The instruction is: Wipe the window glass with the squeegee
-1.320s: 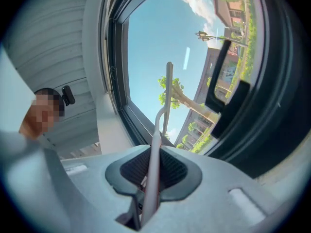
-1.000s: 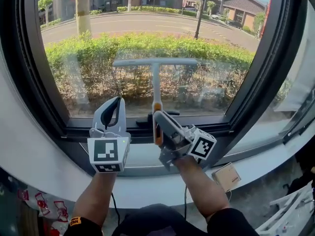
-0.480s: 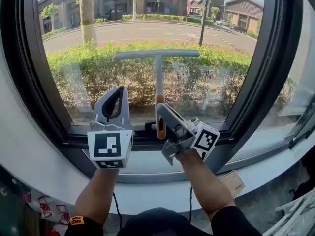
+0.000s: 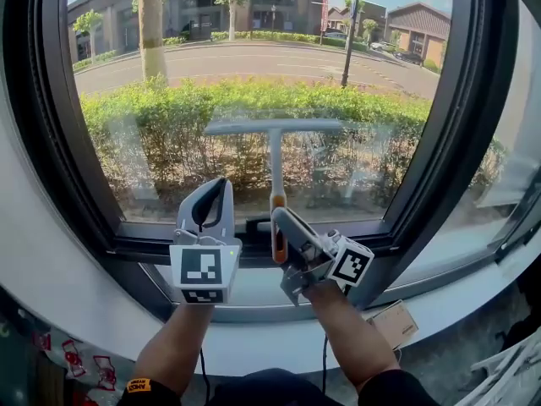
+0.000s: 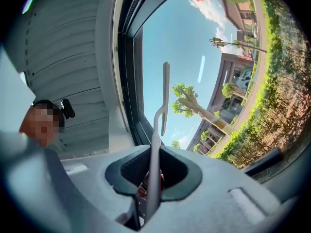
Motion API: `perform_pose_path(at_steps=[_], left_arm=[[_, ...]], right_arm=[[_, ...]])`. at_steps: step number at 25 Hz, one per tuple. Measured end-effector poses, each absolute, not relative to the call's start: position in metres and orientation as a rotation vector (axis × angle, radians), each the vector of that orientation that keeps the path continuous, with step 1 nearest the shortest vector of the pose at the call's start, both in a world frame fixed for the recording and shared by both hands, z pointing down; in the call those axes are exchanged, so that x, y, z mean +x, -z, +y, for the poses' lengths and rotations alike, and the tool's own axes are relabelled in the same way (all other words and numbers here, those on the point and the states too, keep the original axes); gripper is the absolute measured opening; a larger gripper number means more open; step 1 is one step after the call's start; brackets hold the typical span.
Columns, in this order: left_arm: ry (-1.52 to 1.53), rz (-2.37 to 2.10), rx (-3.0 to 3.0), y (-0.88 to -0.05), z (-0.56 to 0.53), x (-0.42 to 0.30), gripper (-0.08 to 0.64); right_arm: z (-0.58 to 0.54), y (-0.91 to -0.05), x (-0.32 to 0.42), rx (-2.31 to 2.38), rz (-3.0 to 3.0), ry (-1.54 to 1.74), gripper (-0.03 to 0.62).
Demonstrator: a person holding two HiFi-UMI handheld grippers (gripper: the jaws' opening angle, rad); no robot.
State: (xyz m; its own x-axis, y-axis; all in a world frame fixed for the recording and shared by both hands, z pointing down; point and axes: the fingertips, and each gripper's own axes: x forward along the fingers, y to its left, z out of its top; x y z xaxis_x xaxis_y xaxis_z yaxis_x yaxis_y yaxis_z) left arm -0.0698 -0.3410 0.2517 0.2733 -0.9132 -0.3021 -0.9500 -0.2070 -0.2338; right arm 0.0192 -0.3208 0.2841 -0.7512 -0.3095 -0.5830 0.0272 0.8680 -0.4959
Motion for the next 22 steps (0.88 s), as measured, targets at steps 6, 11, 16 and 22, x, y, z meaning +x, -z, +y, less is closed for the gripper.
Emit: perform_pose_path(at_steps=[6,11,16,22], left_arm=[[-0.092,1.707,-2.252,-0.290,-0.345,-0.057,0.014],[-0.067,1.736,-2.312,-0.325,-0.346,-0.056,0.014],[-0.061,1.773,-2.353,-0.354,-0.349,-0.053,0.014],[-0.097,1.799,-2.428,-0.379,-0.351,-0.040,0.014]], right_arm=[[-0.316,-0.316,0.030,-0.231,2.328,0.704,0.046],[-0.311,-0.349,0.034,-0.262,2.306,0.777,0.048],[-0.309,-0.372,0.040,-0.283,2.301,0.825,0.048],[-0.307,-0.410,0.048,-0.319,2.286,0.905,0.049]])
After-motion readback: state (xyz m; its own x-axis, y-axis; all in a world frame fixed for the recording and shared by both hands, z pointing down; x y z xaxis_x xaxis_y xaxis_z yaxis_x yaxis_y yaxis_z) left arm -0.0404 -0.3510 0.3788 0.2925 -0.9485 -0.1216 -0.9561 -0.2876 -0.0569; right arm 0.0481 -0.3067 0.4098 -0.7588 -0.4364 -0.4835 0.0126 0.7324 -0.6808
